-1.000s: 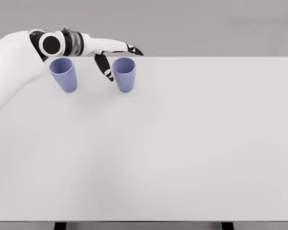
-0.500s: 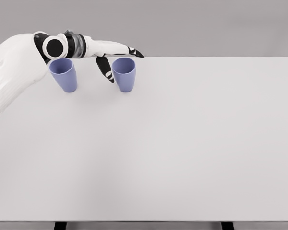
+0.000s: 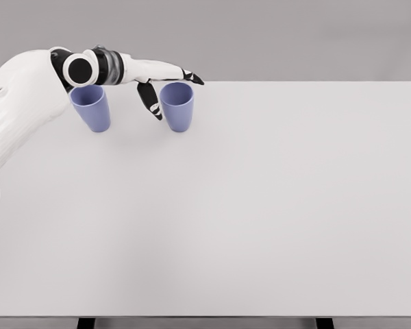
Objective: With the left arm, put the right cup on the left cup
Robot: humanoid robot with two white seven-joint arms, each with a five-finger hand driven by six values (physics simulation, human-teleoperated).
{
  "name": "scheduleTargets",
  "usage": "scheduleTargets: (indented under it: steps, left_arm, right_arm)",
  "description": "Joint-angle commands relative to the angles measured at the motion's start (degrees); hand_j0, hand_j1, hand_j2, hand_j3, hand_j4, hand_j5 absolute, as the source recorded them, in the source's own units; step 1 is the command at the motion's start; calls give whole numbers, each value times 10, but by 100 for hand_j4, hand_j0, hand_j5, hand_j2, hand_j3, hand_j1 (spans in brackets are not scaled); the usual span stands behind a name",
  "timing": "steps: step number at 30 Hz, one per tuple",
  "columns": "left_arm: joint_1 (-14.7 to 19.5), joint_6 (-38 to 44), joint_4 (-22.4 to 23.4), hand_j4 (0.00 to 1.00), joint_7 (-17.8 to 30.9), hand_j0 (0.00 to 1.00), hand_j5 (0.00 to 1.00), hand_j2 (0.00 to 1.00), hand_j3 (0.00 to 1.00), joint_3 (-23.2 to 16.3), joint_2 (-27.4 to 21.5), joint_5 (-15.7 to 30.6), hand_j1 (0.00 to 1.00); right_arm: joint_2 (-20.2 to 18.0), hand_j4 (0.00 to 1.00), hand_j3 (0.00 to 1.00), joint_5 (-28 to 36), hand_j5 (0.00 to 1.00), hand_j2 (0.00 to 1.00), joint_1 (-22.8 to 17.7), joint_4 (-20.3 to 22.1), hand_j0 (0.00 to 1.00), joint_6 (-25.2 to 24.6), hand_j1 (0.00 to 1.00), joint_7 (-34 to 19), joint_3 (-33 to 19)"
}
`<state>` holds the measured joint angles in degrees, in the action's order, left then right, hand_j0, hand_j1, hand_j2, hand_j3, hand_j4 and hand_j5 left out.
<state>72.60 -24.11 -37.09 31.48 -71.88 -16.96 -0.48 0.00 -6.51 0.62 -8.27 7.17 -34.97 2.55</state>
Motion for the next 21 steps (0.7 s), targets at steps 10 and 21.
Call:
scheduleTargets:
  steps: [10, 21]
  left_arm:
    - [-4, 2, 11, 80, -4, 80, 80, 80, 80, 4, 14, -7, 80]
    - [-7, -2, 7, 61, 1, 61, 61, 61, 61, 9, 4, 0, 61]
  right_arm:
    - [0, 100, 100, -1, 100, 100, 0, 0, 100, 0, 100, 0, 0]
    - [0, 100, 100, -1, 100, 100, 0, 0, 100, 0, 100, 0, 0]
